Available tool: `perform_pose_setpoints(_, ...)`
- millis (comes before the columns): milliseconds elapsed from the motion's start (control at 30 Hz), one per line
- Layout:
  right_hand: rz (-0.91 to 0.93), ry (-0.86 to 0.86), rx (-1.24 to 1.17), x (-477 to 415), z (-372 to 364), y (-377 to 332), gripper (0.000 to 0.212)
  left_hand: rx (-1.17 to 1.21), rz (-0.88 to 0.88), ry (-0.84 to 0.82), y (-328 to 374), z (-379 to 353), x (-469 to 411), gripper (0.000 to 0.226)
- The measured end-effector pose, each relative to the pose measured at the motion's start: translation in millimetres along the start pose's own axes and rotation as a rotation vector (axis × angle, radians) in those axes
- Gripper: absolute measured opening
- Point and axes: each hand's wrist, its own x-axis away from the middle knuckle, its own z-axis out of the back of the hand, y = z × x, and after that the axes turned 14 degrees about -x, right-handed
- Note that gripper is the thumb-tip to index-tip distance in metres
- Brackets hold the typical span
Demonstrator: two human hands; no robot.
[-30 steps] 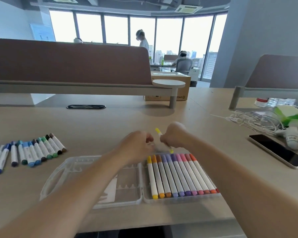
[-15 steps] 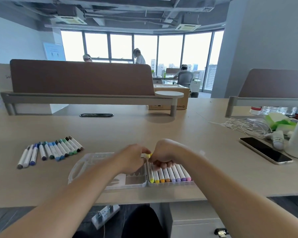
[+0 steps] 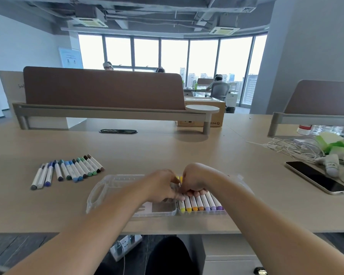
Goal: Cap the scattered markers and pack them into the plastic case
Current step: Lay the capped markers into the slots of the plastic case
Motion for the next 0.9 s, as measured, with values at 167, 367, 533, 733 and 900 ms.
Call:
perform_pose_setpoints(167,0.052,0.006,0.006,4,-3,-8,0.039,-0.056,0.0,0.065,-7,0,7,0.05)
perform_pose_setpoints(367,0.225,0.04,-0.018,0,-10,-33,0.031,-0.061,0.117,0.06,-30,11,31,0.048)
perform_pose_setpoints(533,0.331,0.036,-0.09,-11,-19,-68,0.022,-0.14,0.21,0.084,-56,22,58,0.061)
perform_pose_setpoints(733,0.361,0.048,-0.013,-24,-27,-110,0.028,-0.177,0.283,0.128,-82,31,80,0.053)
perform_pose_setpoints(900,0.3,0.025,0.121,-36,-26,-132,0.034,-0.05,0.313,0.253,-102,40,94,0.039)
